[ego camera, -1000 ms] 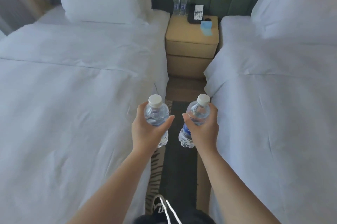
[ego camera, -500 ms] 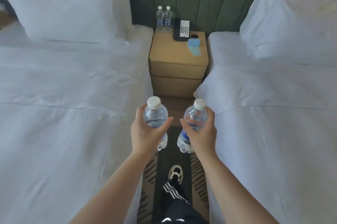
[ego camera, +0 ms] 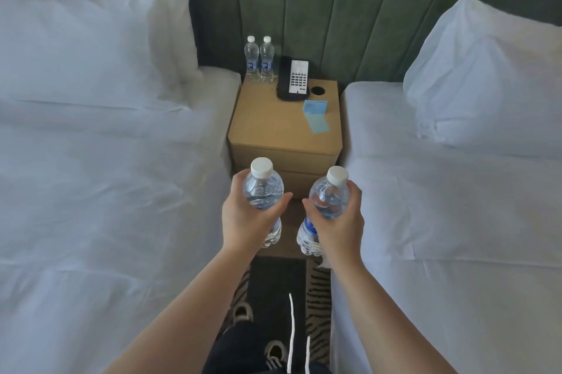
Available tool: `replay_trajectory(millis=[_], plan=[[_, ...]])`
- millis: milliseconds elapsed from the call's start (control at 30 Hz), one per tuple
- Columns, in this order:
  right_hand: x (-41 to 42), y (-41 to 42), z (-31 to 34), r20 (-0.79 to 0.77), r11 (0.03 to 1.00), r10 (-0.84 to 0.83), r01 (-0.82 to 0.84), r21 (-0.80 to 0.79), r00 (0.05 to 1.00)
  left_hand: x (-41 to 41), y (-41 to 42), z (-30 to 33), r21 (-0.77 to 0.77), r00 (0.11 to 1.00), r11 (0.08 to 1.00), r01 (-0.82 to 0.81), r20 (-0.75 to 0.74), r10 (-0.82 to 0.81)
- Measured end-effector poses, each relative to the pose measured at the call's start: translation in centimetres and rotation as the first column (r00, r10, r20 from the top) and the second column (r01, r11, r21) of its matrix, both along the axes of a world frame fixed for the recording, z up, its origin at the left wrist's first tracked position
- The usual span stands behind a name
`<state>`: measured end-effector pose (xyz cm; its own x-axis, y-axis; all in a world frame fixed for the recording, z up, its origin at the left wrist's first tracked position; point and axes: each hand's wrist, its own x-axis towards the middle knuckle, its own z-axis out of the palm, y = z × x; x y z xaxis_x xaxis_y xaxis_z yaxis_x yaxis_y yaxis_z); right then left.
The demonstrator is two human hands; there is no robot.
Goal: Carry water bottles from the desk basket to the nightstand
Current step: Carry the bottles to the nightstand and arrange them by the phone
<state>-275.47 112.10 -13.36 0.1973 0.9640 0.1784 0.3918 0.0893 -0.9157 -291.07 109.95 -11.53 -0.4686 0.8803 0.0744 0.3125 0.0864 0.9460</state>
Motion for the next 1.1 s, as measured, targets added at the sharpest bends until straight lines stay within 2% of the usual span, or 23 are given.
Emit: replay_trajectory(millis=[233,500,767,967,1100], plan=[[-0.6,9.6,-1.6,-0.018,0.999,-0.009,0.008,-0.042,1.0,-1.4,10.6,-1.2,-0.02,1.0,1.0,-0.012,-0.009,0.011],[-4.8,25.4,-1.5,-0.014,0.997,0.012,-0.013,-0.079,1.0,-5.3,26.1,-2.3,-0.047,1.0,0.999,-0.007,0.004,0.007],[-7.7,37.4,-2.1,-0.009,0.999,0.039,-0.039,-0.028,0.999,-8.2,37.7,-2.6,-0.074,0.999,0.996,-0.04,0.015,0.041],[-8.9,45.3,-3.8,-0.058,0.982,0.124,-0.131,-0.139,0.991,-9.0,44.3,-4.6,-0.15,0.997,0.986,-0.072,0.013,0.075],[-9.5,51.4,-4.4,-0.061,0.969,0.196,-0.203,-0.14,0.979,-9.5,49.4,-5.1,-0.149,0.988,0.981,-0.124,0.078,0.136]])
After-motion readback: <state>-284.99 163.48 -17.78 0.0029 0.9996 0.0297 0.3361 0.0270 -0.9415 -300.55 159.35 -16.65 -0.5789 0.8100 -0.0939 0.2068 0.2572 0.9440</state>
